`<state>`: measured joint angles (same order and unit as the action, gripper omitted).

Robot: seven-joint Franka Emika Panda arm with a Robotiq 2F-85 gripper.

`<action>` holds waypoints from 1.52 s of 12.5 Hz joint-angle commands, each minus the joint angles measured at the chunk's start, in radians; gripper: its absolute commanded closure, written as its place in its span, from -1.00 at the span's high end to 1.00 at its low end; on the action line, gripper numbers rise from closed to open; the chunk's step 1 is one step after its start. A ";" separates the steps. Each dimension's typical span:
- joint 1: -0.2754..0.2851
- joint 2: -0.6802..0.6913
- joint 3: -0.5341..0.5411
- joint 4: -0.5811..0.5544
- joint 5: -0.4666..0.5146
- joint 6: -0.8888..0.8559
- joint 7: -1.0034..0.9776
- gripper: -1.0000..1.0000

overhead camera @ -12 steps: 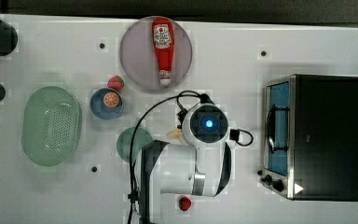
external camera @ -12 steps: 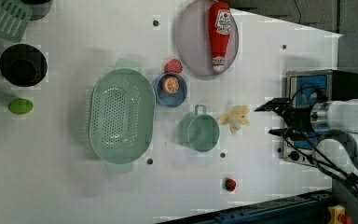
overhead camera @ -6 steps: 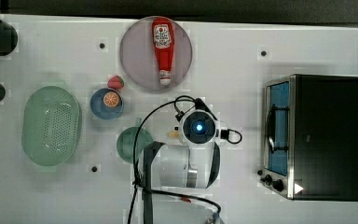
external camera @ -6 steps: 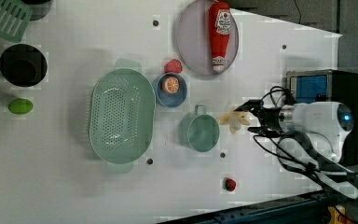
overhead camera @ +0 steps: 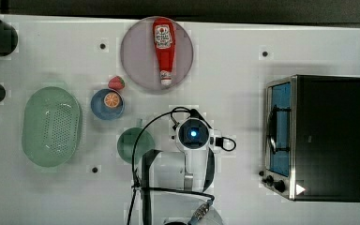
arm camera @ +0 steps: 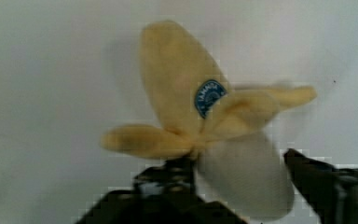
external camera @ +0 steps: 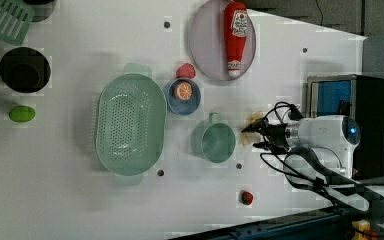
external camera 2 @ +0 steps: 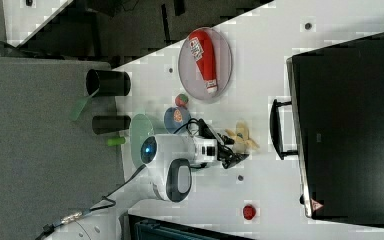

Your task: Pick banana from table and place on oven.

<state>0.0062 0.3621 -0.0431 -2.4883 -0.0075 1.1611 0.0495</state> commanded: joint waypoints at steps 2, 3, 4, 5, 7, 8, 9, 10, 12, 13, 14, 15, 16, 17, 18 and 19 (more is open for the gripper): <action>-0.016 -0.029 -0.002 0.033 0.015 0.025 0.043 -0.50; -0.016 -0.030 -0.002 0.033 0.015 0.025 0.043 -0.64; -0.016 -0.036 -0.001 0.033 0.015 0.024 0.043 -0.64; -0.016 -0.052 0.001 0.034 0.015 0.021 0.043 -0.64; -0.016 -0.115 0.008 0.036 0.015 0.019 0.043 -0.64; -0.016 -0.165 0.010 0.036 0.015 0.003 0.043 -0.64; -0.016 -0.227 0.011 0.039 0.015 -0.037 0.043 -0.64; -0.015 -0.298 0.014 0.048 0.015 -0.097 0.043 -0.64; -0.015 -0.439 0.020 0.094 0.015 -0.280 0.043 -0.64; -0.015 -0.500 0.020 0.124 0.015 -0.401 0.043 -0.64; -0.015 -0.549 0.021 0.160 0.015 -0.519 0.043 -0.64; -0.015 -0.588 0.022 0.201 0.015 -0.624 0.043 -0.64; -0.017 -0.619 0.020 0.243 0.015 -0.712 0.043 -0.64; -0.019 -0.644 0.015 0.280 0.015 -0.787 0.043 -0.64; -0.022 -0.662 0.004 0.312 0.015 -0.848 0.040 -0.64; -0.024 -0.673 -0.012 0.342 0.015 -0.887 0.033 -0.64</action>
<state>-0.0053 -0.3521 -0.0231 -2.1328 0.0276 0.3076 0.0502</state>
